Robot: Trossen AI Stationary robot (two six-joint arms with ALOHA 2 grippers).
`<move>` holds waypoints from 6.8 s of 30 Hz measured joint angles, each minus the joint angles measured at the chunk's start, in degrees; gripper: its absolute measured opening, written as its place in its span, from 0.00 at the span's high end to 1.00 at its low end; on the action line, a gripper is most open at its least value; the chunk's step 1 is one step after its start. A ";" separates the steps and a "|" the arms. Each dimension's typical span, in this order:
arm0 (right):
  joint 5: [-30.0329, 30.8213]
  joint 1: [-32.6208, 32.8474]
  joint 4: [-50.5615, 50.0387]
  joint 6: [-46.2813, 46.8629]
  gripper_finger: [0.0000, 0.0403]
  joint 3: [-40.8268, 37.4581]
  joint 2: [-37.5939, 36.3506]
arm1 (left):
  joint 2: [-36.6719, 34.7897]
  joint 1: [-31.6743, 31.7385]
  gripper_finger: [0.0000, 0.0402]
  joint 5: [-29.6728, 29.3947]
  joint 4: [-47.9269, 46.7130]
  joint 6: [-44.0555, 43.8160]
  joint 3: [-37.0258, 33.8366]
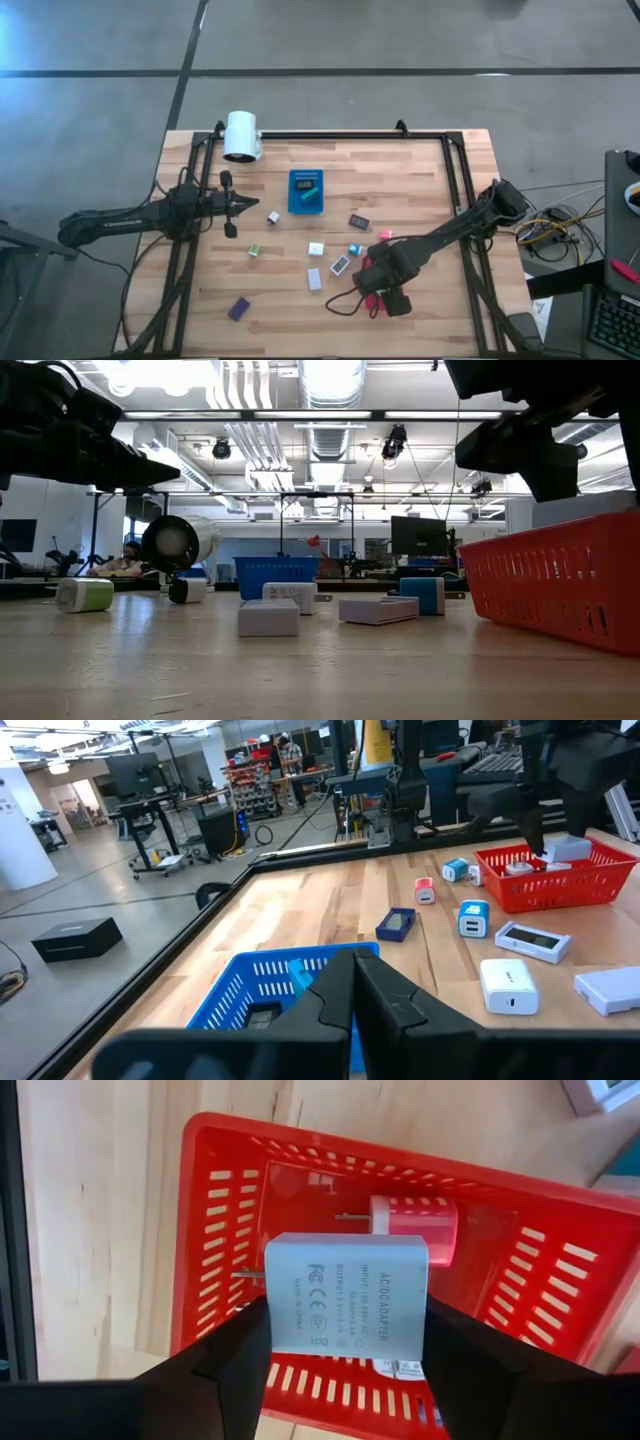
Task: Pick & Place Office items
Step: Put the right white charger adapter into the red bin, then put the right dark blue digital clock into the blue bin
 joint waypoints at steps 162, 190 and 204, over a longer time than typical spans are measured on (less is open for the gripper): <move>5.13 -34.05 15.63 -4.73 0.26 -13.37 -1.13 | 0.52 0.00 0.97 -2.12 -0.44 -0.67 0.00; 10.17 -33.18 19.37 -15.83 0.32 -14.26 2.16 | 0.81 0.00 0.97 -2.27 -0.46 -0.44 0.00; 5.21 -33.29 23.51 -16.94 0.65 -17.25 2.01 | 0.81 0.00 0.97 -2.25 -0.46 -0.42 0.00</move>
